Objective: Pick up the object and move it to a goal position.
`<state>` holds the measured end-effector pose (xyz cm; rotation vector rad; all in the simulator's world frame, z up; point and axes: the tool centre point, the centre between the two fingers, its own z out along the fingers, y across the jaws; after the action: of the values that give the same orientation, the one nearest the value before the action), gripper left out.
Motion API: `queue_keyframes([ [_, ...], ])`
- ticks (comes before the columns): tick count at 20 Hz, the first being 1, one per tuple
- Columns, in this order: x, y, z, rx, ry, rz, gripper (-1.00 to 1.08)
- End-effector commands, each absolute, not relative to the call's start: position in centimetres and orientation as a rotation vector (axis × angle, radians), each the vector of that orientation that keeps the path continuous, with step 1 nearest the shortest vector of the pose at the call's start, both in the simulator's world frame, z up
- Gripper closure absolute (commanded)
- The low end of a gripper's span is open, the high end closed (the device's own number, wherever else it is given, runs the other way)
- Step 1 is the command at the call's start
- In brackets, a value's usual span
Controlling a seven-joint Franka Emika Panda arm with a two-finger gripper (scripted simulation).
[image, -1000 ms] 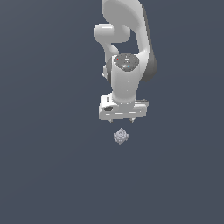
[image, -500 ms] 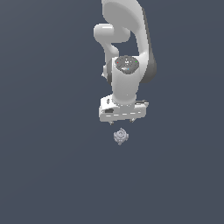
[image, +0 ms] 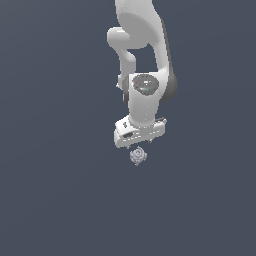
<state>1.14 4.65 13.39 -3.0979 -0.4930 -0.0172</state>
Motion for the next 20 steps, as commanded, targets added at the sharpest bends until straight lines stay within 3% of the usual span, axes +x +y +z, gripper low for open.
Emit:
queue_keyframes([
  [1, 1.3, 4.7, 12.5, -3.081, -0.602, -0.013, -0.92],
  [20, 2.0, 4.9, 9.0, -2.971, -1.02, 0.0, -0.92],
])
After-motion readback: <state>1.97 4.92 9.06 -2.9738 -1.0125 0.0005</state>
